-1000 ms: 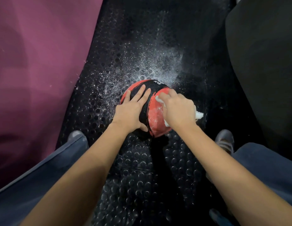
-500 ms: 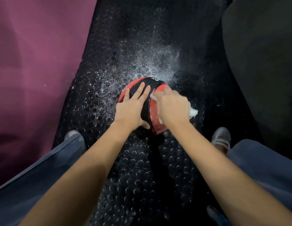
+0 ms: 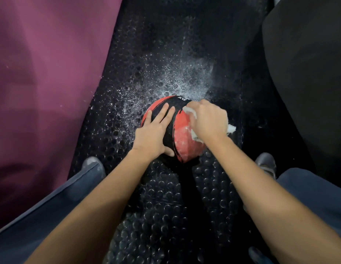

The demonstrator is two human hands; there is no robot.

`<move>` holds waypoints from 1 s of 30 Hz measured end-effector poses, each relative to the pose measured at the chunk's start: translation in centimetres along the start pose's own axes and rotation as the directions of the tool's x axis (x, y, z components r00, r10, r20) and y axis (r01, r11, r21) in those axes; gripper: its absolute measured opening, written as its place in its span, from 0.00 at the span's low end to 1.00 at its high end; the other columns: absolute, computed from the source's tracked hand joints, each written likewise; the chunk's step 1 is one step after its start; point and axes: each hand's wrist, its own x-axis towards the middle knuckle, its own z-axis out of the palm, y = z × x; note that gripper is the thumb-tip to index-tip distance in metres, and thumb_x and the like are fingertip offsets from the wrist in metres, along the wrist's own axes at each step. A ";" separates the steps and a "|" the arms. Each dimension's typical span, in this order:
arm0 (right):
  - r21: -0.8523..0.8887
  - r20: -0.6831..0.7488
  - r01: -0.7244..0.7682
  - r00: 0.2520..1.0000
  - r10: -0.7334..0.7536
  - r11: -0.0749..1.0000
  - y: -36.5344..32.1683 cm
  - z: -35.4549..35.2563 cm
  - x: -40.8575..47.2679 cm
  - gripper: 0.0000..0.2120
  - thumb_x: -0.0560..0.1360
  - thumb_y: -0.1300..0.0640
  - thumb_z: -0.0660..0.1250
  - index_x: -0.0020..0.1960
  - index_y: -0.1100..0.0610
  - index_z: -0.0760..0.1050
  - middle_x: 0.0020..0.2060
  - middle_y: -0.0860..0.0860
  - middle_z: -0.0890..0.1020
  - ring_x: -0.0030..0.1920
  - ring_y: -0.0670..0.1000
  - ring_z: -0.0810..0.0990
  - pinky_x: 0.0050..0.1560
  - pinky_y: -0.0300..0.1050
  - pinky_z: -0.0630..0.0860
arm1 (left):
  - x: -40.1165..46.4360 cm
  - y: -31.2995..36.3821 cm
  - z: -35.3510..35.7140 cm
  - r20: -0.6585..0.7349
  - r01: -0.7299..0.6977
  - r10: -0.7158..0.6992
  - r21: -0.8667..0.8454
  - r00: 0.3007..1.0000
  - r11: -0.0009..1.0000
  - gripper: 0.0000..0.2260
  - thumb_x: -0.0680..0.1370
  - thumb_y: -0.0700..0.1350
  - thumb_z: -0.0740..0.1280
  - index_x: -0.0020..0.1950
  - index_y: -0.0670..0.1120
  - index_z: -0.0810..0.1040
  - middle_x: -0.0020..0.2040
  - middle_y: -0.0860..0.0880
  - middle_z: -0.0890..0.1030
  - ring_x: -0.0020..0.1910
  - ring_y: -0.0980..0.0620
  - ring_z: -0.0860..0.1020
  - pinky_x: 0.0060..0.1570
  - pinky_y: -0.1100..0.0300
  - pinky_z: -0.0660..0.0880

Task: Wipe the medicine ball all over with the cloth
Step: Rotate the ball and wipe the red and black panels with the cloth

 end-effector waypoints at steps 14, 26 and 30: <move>0.083 -0.008 0.017 1.000 -0.017 0.996 -1.2 1.1 -2.3 0.12 0.80 0.54 0.58 0.60 0.48 0.75 0.54 0.52 0.78 0.51 0.55 0.79 0.38 0.44 0.68 | -1.2 -2.9 -0.7 0.091 -0.077 0.083 -0.068 0.992 0.995 0.51 0.70 0.51 0.76 0.77 0.61 0.39 0.72 0.65 0.35 0.79 0.44 0.46 0.70 0.42 0.65; 0.225 0.076 -0.227 0.974 0.215 0.948 1.5 2.1 -0.5 0.11 0.80 0.50 0.59 0.58 0.48 0.77 0.50 0.52 0.81 0.47 0.56 0.80 0.43 0.46 0.73 | -1.1 -2.5 -1.1 0.126 -0.064 0.069 -0.041 0.990 0.997 0.51 0.70 0.51 0.75 0.77 0.61 0.38 0.71 0.65 0.33 0.79 0.45 0.44 0.69 0.44 0.66; 0.236 -0.057 -0.013 0.998 0.028 0.972 -1.4 1.9 -3.0 0.11 0.79 0.52 0.61 0.58 0.48 0.78 0.48 0.52 0.80 0.45 0.56 0.81 0.40 0.47 0.73 | -1.1 -2.5 -1.3 0.125 -0.040 0.046 -0.049 0.991 0.998 0.51 0.70 0.50 0.74 0.77 0.61 0.37 0.76 0.62 0.35 0.79 0.45 0.44 0.68 0.45 0.66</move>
